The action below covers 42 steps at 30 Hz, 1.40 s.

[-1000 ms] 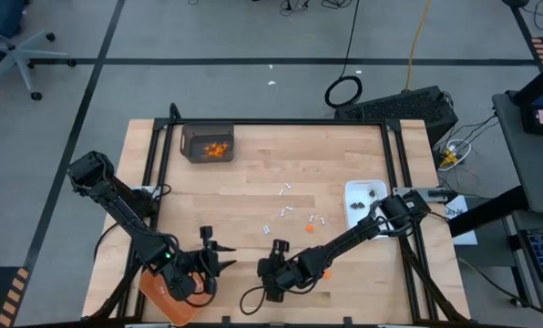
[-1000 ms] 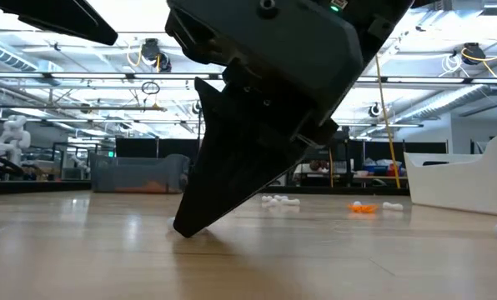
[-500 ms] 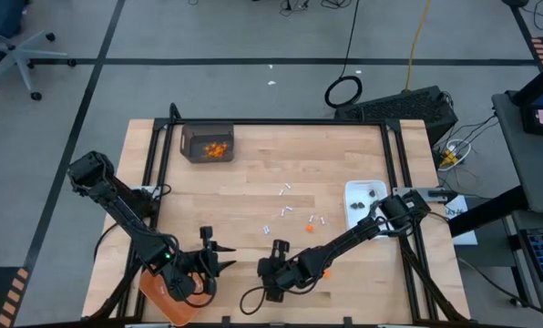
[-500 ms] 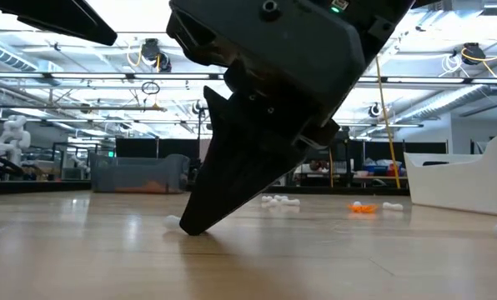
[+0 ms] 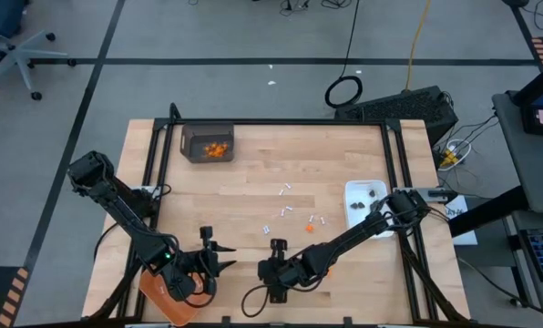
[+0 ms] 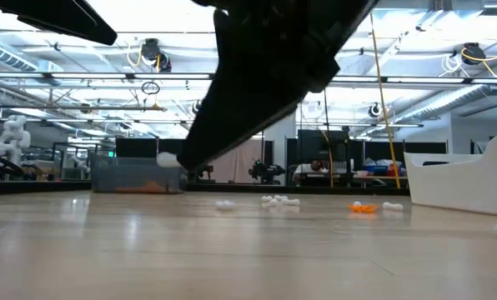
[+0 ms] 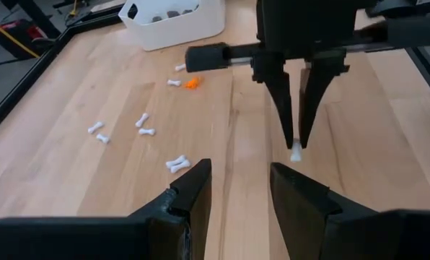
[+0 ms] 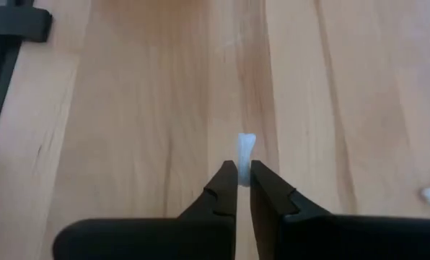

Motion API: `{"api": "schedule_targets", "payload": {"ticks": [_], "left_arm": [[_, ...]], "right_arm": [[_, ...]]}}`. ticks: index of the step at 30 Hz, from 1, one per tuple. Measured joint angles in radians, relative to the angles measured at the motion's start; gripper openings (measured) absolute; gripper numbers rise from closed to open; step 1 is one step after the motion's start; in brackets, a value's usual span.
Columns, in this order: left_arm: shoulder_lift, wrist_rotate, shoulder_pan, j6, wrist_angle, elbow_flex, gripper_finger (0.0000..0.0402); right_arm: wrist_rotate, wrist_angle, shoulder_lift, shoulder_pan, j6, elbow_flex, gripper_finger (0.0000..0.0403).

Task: Sort Halloween decoration
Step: Put the white bone toy into the orange bin

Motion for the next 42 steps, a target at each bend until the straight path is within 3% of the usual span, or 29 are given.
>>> {"api": "schedule_targets", "payload": {"ticks": [9, 17, 25, 28, 42], "left_arm": [[0.0, 0.0, 0.0, 0.041, 0.024, 0.0, 0.0141], [0.0, 0.007, 0.0, 0.285, 0.239, 0.0, 0.0141], [0.0, 0.13, 0.0, 0.489, 0.364, 0.0, 0.0141], [0.0, 0.164, 0.0, 0.528, 0.368, 0.0, 0.0141], [0.0, 0.122, 0.0, 0.586, 0.373, 0.0, 0.0141]], "right_arm": [[0.001, 0.0, -0.085, 0.0, -0.096, 0.001, 0.0], [0.005, -0.006, -0.183, 0.021, -0.184, 0.003, 0.0], [0.08, 0.063, -0.17, 0.041, -0.228, 0.002, 0.0], [0.086, 0.108, -0.17, 0.041, -0.251, 0.002, 0.0], [0.084, 0.241, -0.17, 0.025, -0.346, 0.002, 0.0]]}}
